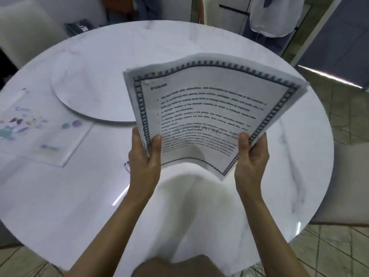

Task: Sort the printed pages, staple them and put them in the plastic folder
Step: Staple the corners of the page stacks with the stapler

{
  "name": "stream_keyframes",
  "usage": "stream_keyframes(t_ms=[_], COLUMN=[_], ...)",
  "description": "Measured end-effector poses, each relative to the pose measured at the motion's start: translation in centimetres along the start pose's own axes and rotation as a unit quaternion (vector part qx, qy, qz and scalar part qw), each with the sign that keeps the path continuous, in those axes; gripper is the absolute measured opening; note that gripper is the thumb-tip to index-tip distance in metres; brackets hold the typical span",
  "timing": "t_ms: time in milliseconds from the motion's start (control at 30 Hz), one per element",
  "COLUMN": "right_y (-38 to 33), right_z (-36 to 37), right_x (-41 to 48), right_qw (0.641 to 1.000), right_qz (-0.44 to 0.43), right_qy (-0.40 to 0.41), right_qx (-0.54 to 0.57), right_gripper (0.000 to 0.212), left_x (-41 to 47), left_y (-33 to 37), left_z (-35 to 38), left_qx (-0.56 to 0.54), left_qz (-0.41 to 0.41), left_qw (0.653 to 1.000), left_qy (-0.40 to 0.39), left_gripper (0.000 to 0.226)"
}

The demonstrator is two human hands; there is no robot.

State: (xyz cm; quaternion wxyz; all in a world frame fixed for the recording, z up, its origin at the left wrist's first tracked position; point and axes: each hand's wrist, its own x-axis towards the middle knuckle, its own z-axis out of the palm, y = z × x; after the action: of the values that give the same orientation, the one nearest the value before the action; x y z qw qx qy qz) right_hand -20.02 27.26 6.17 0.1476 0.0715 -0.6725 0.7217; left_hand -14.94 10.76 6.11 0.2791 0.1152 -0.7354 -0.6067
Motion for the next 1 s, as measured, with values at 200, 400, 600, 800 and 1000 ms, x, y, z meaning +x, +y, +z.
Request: stream_keyframes(t_ms=[200, 400, 600, 800, 1000], right_y=[4.8, 5.4, 6.3, 10.6, 12.5], right_z=[-1.9, -3.0, -5.7, -8.6, -9.2], right_x=[-3.3, -3.3, -0.7, 0.2, -0.7], right_qw=[0.991, 0.981, 0.947, 0.88, 0.837], right_qz=[0.083, 0.092, 0.062, 0.159, 0.177], right_qy=[-0.052, -0.04, -0.015, -0.069, -0.085], right_qx=[-0.088, -0.166, -0.315, -0.443, -0.51], right_gripper=[0.021, 0.02, 0.011, 0.024, 0.035], left_x=[-4.0, -4.5, -5.1, -6.2, -7.5], left_y=[-4.1, -5.7, -5.7, -9.0, -10.2], left_z=[0.4, 0.5, 2.3, 2.3, 0.1], left_qx=[0.031, 0.061, 0.066, 0.133, 0.168], left_qz=[-0.107, -0.144, -0.167, -0.24, -0.213], left_qw=[0.994, 0.985, 0.976, 0.943, 0.942], left_qy=[-0.02, -0.066, -0.124, -0.187, -0.198], left_gripper=[0.031, 0.033, 0.009, 0.032, 0.027])
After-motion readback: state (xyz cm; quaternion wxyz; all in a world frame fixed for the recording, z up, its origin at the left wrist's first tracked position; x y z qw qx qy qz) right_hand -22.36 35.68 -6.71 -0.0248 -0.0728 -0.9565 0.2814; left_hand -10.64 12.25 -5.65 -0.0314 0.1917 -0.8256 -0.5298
